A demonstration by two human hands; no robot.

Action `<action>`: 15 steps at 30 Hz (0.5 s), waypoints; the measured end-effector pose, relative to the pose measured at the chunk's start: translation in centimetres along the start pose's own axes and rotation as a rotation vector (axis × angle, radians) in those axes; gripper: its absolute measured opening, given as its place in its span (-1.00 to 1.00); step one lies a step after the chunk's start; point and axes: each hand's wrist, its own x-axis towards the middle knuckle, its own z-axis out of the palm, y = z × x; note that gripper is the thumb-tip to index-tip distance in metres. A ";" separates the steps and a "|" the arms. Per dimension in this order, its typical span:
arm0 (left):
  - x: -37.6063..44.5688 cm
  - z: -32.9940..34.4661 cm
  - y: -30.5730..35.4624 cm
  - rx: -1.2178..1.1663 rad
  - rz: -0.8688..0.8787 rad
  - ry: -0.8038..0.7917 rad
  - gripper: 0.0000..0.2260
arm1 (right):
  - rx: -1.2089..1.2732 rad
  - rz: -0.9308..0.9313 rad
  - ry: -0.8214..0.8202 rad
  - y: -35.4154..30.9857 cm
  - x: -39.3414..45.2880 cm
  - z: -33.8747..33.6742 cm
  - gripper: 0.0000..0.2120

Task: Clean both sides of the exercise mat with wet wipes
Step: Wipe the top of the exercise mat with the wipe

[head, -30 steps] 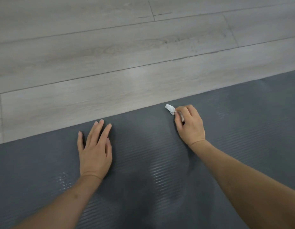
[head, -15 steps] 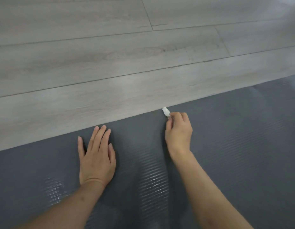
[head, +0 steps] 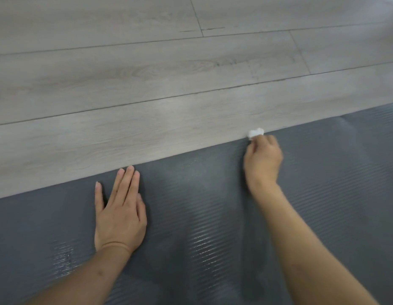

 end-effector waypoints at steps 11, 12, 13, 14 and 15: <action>0.2 -0.1 0.2 -0.007 0.013 0.012 -0.46 | -0.051 -0.172 -0.117 2.9 0.9 -1.6 -0.90; 0.3 -0.1 0.3 -0.002 0.019 0.010 -0.46 | -0.075 -0.034 -0.062 4.8 2.5 -2.2 -0.89; 0.3 -0.1 0.3 0.002 0.022 0.009 -0.46 | -0.095 0.057 -0.010 5.1 2.9 -2.5 -0.89; 0.3 -0.1 0.3 0.003 0.022 0.012 -0.46 | -0.105 0.077 0.021 3.8 2.2 -2.1 -0.89; 0.2 0.0 0.2 0.001 0.022 0.016 -0.46 | -0.078 0.025 0.019 1.3 0.4 -1.3 -0.89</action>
